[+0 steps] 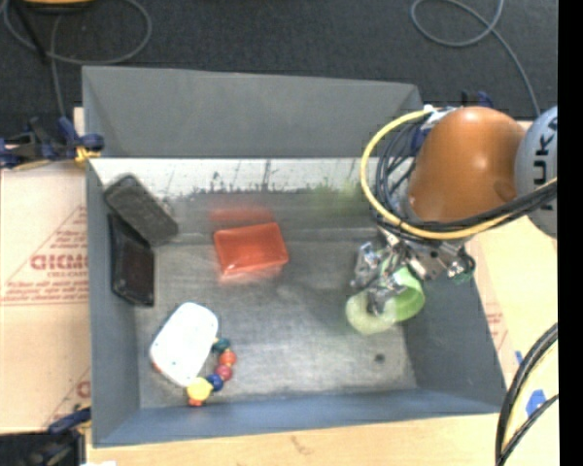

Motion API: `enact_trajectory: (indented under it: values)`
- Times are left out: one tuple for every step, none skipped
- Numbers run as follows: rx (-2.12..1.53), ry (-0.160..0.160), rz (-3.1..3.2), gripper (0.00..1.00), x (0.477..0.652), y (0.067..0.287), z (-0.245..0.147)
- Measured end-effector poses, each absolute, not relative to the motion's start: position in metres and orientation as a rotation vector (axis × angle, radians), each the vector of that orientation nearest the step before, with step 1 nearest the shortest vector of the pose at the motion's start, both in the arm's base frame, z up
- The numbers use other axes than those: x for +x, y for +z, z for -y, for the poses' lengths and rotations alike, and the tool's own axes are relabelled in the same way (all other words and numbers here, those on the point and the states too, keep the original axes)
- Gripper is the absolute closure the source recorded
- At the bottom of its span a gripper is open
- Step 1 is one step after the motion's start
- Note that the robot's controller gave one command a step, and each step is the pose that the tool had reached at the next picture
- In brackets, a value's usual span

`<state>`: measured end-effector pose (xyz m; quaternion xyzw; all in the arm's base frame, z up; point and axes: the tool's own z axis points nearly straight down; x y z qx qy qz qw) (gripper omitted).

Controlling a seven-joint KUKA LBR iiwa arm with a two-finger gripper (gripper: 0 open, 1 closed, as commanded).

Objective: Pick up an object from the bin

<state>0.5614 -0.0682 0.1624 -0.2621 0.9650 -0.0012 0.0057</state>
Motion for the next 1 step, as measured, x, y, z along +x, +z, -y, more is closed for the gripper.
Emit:
enact_trajectory:
  values:
    - [-1.076, -0.003, -2.947, 1.00, 0.4888, 0.2907, 0.1127]
